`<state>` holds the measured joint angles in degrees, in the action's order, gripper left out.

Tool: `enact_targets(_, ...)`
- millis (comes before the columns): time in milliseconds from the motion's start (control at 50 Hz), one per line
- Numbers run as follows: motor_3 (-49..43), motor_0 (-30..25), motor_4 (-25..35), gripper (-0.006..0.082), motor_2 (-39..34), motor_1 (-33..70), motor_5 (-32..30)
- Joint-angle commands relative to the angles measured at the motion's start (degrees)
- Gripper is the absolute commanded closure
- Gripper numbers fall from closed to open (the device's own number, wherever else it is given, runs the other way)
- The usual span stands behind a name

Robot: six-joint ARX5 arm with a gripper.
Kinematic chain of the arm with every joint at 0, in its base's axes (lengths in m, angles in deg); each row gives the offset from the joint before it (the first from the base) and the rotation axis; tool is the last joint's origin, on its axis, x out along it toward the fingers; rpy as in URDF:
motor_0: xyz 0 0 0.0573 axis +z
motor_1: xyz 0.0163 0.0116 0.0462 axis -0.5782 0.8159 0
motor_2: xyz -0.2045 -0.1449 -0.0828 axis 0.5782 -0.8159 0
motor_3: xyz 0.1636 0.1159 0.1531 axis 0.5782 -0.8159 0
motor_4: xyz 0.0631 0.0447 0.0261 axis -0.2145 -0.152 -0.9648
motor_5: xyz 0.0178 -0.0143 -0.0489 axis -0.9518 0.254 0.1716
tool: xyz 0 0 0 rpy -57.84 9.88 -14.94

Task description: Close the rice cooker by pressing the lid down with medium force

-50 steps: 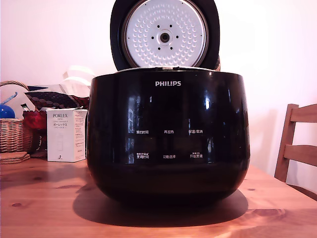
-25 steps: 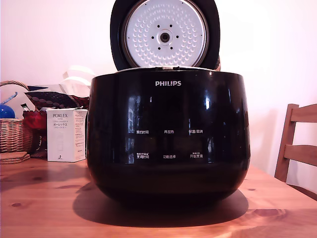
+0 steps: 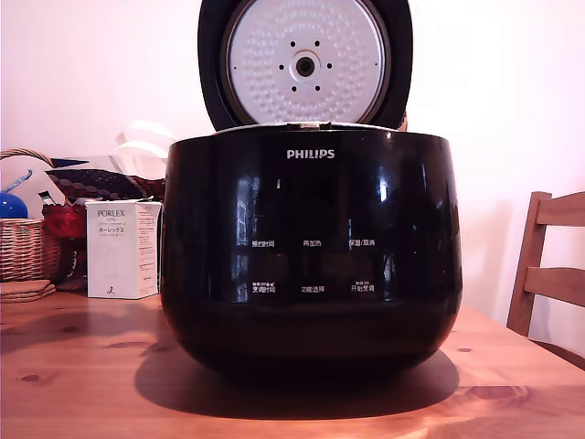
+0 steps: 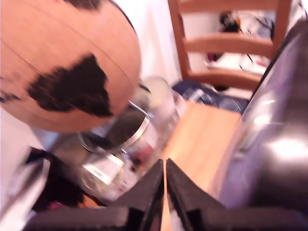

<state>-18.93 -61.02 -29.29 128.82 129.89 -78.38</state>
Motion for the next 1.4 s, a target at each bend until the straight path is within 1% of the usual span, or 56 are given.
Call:
enact_targets(0, -1.1, -2.0, 0.5, 0.0788, -0.6, 1.9, -0.7)
enact_targets(260, -6.0, -3.8, 0.6, 0.0789, -0.6, 1.9, -1.3)
enact_targets(560, -13.8, -5.5, 2.6, 0.0789, -0.6, 1.9, -1.3)
enact_targets(760, -16.1, -6.7, 4.3, 0.0789, -0.6, 1.9, -1.2)
enact_targets(1020, -15.7, -7.1, 4.7, 0.0789, -1.2, 1.9, -0.5)
enact_targets(1040, -15.3, -7.1, 4.7, 0.0789, -1.5, 1.9, 0.4)
enact_targets(1180, -13.4, -7.1, 4.7, 0.0789, -5.1, 1.5, 0.7)
enact_targets(1380, -8.7, -7.5, 4.6, 0.0789, -12.7, -0.9, 0.7)
